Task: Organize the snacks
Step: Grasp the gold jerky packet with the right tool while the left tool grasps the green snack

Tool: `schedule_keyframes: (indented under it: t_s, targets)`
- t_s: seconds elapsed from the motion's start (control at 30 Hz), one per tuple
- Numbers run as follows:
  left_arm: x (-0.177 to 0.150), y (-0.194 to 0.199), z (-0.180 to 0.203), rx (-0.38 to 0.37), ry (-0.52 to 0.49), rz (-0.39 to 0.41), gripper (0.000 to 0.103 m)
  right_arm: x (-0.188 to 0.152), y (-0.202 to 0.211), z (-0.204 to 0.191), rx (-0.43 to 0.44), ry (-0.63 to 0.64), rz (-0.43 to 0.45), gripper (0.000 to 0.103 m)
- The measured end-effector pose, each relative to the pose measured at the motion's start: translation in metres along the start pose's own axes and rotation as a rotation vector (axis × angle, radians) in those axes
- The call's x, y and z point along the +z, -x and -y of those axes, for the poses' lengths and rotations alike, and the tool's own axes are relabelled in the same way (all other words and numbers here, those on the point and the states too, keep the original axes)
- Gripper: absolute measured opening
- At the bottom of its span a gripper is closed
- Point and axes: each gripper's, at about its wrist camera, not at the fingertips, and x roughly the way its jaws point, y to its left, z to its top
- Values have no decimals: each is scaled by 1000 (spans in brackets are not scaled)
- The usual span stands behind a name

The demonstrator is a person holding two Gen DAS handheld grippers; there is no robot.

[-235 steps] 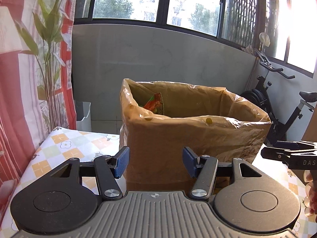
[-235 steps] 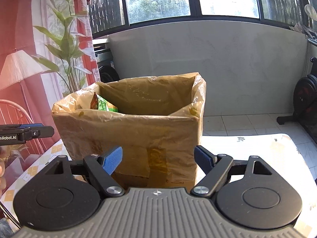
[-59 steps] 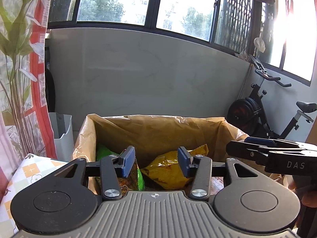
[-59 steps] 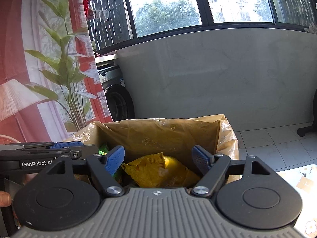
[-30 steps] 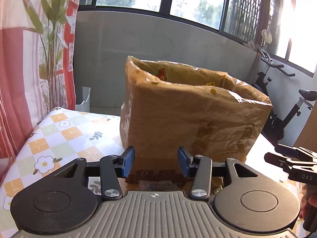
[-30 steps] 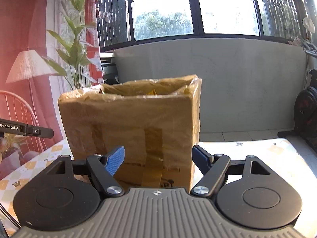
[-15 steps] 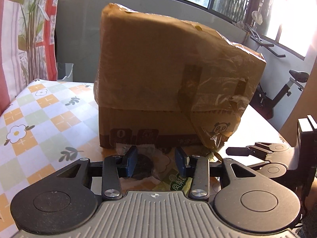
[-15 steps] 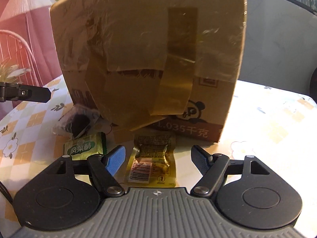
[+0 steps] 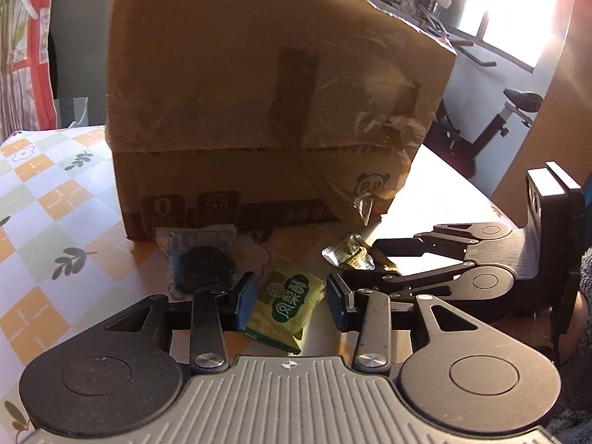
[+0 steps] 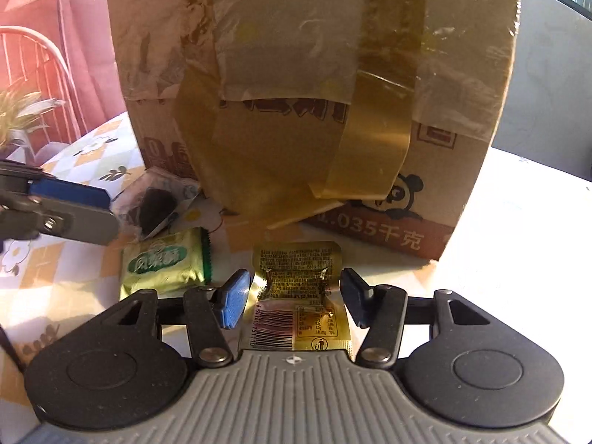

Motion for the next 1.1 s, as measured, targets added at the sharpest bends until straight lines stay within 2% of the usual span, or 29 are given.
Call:
schedule_keyframes:
  t_s: [0.23,0.47,0.5,0.6,0.73,0.87,0.9,0.97,1.1]
  targets:
    - [1,-20,11,-13,-66,-26,44,-20,24,6,-17,-79,24,56]
    - [9,-40,6,23,-92,-50,46,-26,29,1,-42,-46,51,56]
    - [8,-41,6,30,-101,-55,47,-27,29,2,-41,-46,52,56]
    - [0,-39,9,5,-121,-57,63,-26,30,4,-35,-52,57,56]
    - [-10,-42,13,37,-155,-79,63,-26,29,4,-36,-47,58,56]
    - [-11,-45,14,71,-161,-66,62,-27,27,2,-39,-43,59,56]
    - [-11,-45,14,84,-164,-63,58,-27,27,2,-39,-43,59,57]
    - [-12,-45,15,112,-164,-48,41,-27,26,1,-39,-41,59,57]
    - [-13,-38,8,88,-99,-33,41,-27,25,1,-38,-36,58,57]
